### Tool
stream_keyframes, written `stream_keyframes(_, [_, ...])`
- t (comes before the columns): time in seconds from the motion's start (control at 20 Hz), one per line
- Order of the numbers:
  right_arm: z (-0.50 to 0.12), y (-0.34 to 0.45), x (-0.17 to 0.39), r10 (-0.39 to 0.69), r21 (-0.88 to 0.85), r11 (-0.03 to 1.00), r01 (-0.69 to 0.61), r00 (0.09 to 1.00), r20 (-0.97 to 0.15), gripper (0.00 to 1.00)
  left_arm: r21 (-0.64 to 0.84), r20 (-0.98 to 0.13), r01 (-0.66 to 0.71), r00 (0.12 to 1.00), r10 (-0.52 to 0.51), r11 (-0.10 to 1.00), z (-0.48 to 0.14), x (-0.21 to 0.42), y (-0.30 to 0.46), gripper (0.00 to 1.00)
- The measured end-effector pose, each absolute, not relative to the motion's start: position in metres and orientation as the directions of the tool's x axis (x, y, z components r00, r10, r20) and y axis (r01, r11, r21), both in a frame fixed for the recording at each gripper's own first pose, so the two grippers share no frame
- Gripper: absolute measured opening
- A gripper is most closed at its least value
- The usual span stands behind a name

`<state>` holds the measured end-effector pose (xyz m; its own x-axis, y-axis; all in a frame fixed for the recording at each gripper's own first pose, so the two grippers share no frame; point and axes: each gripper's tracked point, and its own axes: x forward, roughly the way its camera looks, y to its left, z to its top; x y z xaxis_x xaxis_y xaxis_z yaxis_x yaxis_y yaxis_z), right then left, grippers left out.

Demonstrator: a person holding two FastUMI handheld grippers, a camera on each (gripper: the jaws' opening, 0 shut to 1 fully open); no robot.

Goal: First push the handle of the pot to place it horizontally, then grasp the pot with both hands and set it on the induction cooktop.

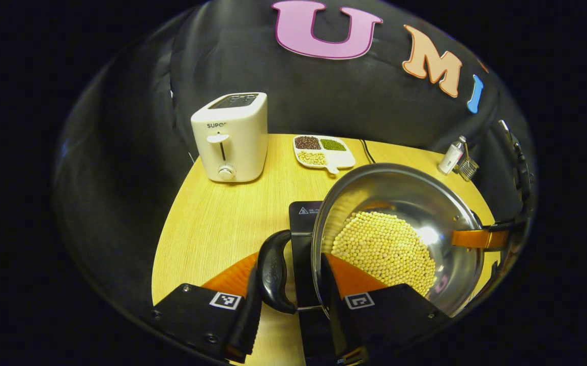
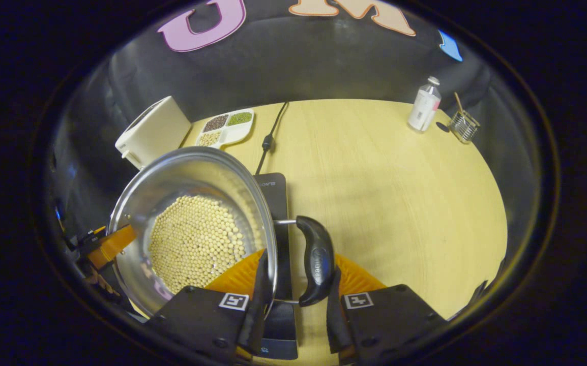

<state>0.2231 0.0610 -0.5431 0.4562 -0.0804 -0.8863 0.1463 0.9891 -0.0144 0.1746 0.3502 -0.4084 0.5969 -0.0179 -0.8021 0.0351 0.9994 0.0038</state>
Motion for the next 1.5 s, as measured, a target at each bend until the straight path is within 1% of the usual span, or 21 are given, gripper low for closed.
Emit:
stream_keyframes(0.05, [-0.543,0.061,0.225,-0.085,-0.019,0.989,0.15,0.453,-0.887,0.58,0.01,-0.809,0.039,0.588,-0.015,0.999,-0.409,0.173,0.351,0.62])
stream_keyframes(0.1, [-0.546,0.059,0.224,-0.093,-0.03,0.988,0.148,0.441,-0.893,0.53,0.029,-0.829,0.023,0.559,0.011,0.999,-0.408,0.163,0.355,0.63])
stream_keyframes(0.15, [-0.548,0.057,0.217,-0.111,-0.058,0.988,0.142,0.406,-0.907,0.56,0.034,-0.834,0.016,0.551,0.02,0.999,-0.407,0.159,0.356,0.71])
stream_keyframes(0.25, [-0.551,0.063,0.204,-0.105,-0.071,0.991,0.11,0.353,-0.93,0.75,0.047,-0.838,0.003,0.545,0.038,0.999,-0.402,0.151,0.356,0.84])
stream_keyframes(0.3, [-0.54,0.068,0.203,-0.096,-0.066,0.993,0.093,0.376,-0.921,1.0,0.059,-0.837,-0.009,0.544,0.054,0.998,-0.399,0.146,0.359,0.86])
stream_keyframes(0.4, [-0.54,0.068,0.212,-0.111,-0.079,0.993,0.092,0.425,-0.898,1.0,0.068,-0.832,-0.034,0.55,0.076,0.997,-0.394,0.144,0.361,0.91])
stream_keyframes(0.45, [-0.538,0.066,0.211,-0.117,-0.083,0.992,0.098,0.424,-0.898,0.96,0.071,-0.837,-0.039,0.541,0.081,0.997,-0.394,0.141,0.36,0.94])
stream_keyframes(0.5, [-0.535,0.067,0.211,-0.11,-0.073,0.992,0.104,0.425,-0.899,1.0,0.075,-0.843,-0.038,0.532,0.084,0.996,-0.392,0.137,0.359,0.94])
stream_keyframes(0.55, [-0.53,0.067,0.214,-0.105,-0.061,0.992,0.112,0.438,-0.893,0.97,0.084,-0.84,-0.033,0.535,0.088,0.996,-0.388,0.136,0.358,0.94])
stream_keyframes(0.6, [-0.526,0.066,0.216,-0.107,-0.058,0.991,0.12,0.453,-0.885,1.0,0.093,-0.831,-0.03,0.548,0.094,0.995,-0.384,0.139,0.359,0.94])
stream_keyframes(0.7, [-0.519,0.063,0.215,-0.106,-0.056,0.991,0.119,0.47,-0.876,1.0,0.123,-0.813,-0.012,0.573,0.107,0.992,-0.374,0.144,0.359,0.94])
stream_keyframes(0.75, [-0.515,0.059,0.212,-0.105,-0.057,0.992,0.115,0.471,-0.876,1.0,0.14,-0.809,0.002,0.577,0.113,0.99,-0.369,0.147,0.356,0.9])
stream_keyframes(0.8, [-0.512,0.058,0.21,-0.106,-0.06,0.992,0.111,0.477,-0.872,1.0,0.153,-0.803,0.018,0.586,0.113,0.988,-0.363,0.149,0.351,0.91])
stream_keyframes(0.85, [-0.51,0.055,0.206,-0.106,-0.062,0.992,0.107,0.483,-0.869,0.97,0.162,-0.788,0.029,0.605,0.112,0.986,-0.356,0.154,0.345,0.89])
stream_keyframes(0.9, [-0.506,0.055,0.204,-0.104,-0.062,0.993,0.102,0.49,-0.866,1.0,0.171,-0.773,0.026,0.623,0.118,0.985,-0.352,0.159,0.34,0.89])
stream_keyframes(1.0, [-0.503,0.056,0.202,-0.096,-0.057,0.994,0.093,0.499,-0.861,0.97,0.244,-0.793,0.039,0.584,0.176,0.969,-0.354,0.151,0.343,0.91])
stream_keyframes(1.05, [-0.499,0.057,0.198,-0.091,-0.053,0.995,0.09,0.503,-0.859,0.97,0.27,-0.782,0.051,0.595,0.188,0.962,-0.349,0.153,0.342,0.95])
stream_keyframes(1.15, [-0.494,0.053,0.198,-0.088,-0.05,0.995,0.087,0.516,-0.852,1.0,0.254,-0.748,0.064,0.646,0.154,0.965,-0.335,0.168,0.327,0.95])
stream_keyframes(1.25, [-0.485,0.05,0.198,-0.077,-0.04,0.996,0.079,0.537,-0.84,0.97,0.202,-0.746,0.073,0.658,0.105,0.977,-0.333,0.163,0.312,0.93])
stream_keyframes(1.45, [-0.472,0.034,0.199,-0.08,-0.037,0.996,0.086,0.576,-0.814,1.0,0.135,-0.738,0.044,0.671,0.071,0.99,-0.325,0.153,0.291,0.93])
stream_keyframes(1.5, [-0.469,0.029,0.198,-0.077,-0.029,0.995,0.093,0.581,-0.81,0.97,0.122,-0.734,0.038,0.676,0.064,0.992,-0.324,0.15,0.285,0.93])
